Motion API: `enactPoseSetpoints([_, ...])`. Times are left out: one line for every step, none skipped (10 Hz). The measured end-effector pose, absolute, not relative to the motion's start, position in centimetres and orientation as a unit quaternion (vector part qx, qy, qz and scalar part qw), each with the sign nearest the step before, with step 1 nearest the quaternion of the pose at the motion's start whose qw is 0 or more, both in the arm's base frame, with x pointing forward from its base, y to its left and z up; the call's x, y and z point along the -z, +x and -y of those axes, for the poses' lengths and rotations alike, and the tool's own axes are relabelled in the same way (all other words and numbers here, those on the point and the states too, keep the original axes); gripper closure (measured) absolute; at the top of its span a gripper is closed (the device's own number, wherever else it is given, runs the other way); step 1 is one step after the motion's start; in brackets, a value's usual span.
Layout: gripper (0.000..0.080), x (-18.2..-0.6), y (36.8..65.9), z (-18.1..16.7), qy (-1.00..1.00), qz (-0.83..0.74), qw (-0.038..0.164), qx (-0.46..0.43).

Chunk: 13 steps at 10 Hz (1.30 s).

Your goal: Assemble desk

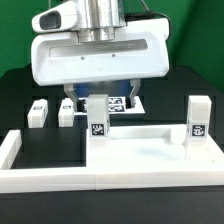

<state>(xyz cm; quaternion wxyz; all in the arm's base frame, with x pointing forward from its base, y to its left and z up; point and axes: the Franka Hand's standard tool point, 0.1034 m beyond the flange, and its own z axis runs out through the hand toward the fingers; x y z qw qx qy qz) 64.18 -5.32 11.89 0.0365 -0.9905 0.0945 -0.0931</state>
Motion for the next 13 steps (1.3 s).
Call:
enactPoseSetpoints([0.0281, -11.9, 64.2, 5.3, -0.99, -0.099, 0.037, 0.093])
enactPoseSetpoints([0.042, -11.9, 64.2, 5.3, -0.99, -0.099, 0.037, 0.093])
enactPoseSetpoints([0.0503, -11.8, 64.1, 5.5, -0.99, -0.101, 0.036, 0.092])
enactPoseSetpoints([0.0503, -11.8, 64.1, 5.7, -0.984, -0.147, 0.04, 0.091])
enactPoseSetpoints([0.0503, -11.7, 64.1, 5.8, -0.98, -0.172, 0.041, 0.089])
enactPoseSetpoints([0.0503, -11.7, 64.1, 5.9, -0.972, -0.214, 0.044, 0.087])
enactPoseSetpoints([0.0503, -11.6, 63.9, 6.2, -0.951, -0.295, 0.049, 0.08])
enactPoseSetpoints([0.0503, -11.6, 63.8, 6.3, -0.924, -0.372, 0.056, 0.064])
enactPoseSetpoints([0.0503, -11.5, 63.6, 6.0, -0.893, -0.443, 0.061, 0.045])
enactPoseSetpoints([0.0503, -11.6, 63.3, 5.3, -0.85, -0.522, 0.07, 0.016])
enactPoseSetpoints([0.0503, -11.5, 63.2, 4.7, -0.814, -0.575, 0.083, -0.003])
enactPoseSetpoints([0.0502, -11.5, 63.3, 5.1, -0.783, -0.613, 0.1, -0.011])
enactPoseSetpoints([0.0502, -11.5, 63.3, 5.2, -0.771, -0.628, 0.1, -0.01])
